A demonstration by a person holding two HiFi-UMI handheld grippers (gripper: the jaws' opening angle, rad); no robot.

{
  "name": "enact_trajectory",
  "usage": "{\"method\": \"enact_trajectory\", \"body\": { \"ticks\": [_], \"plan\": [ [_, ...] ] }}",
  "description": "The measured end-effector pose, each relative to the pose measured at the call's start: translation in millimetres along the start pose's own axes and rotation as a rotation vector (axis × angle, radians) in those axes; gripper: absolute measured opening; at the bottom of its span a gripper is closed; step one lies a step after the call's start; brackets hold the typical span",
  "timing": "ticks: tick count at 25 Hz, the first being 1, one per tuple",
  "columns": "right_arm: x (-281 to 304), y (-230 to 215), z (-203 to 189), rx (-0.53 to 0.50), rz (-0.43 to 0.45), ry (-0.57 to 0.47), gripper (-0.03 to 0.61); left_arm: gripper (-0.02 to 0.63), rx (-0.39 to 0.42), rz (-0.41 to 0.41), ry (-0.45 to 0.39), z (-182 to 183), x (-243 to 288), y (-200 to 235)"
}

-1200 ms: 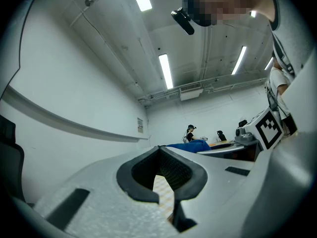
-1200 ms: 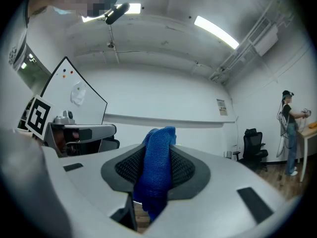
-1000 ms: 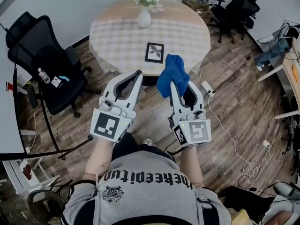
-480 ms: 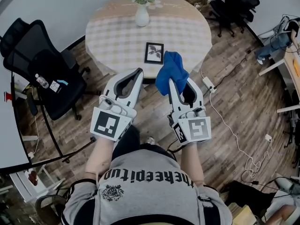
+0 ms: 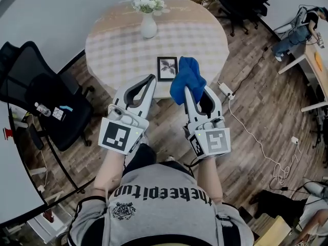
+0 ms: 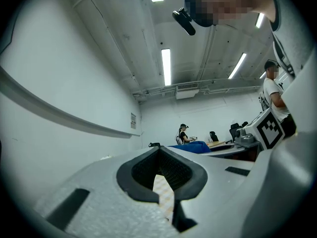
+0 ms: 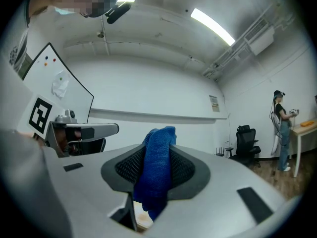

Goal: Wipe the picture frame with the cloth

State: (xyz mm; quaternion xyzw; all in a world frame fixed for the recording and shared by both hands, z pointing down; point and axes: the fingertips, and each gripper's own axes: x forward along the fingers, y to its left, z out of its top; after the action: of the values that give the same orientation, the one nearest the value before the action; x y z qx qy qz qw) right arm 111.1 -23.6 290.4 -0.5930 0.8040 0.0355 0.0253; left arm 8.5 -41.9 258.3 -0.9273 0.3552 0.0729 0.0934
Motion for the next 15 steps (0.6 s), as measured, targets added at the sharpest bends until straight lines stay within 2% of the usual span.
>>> {"method": "enact_trajectory", "body": {
  "ticks": [15],
  "plan": [
    [55.5,1.7,-5.6,-0.003,-0.140,-0.013,0.126,0.017,-0.023,-0.133,-0.024,-15.5,30.3,59.1]
  ]
}}
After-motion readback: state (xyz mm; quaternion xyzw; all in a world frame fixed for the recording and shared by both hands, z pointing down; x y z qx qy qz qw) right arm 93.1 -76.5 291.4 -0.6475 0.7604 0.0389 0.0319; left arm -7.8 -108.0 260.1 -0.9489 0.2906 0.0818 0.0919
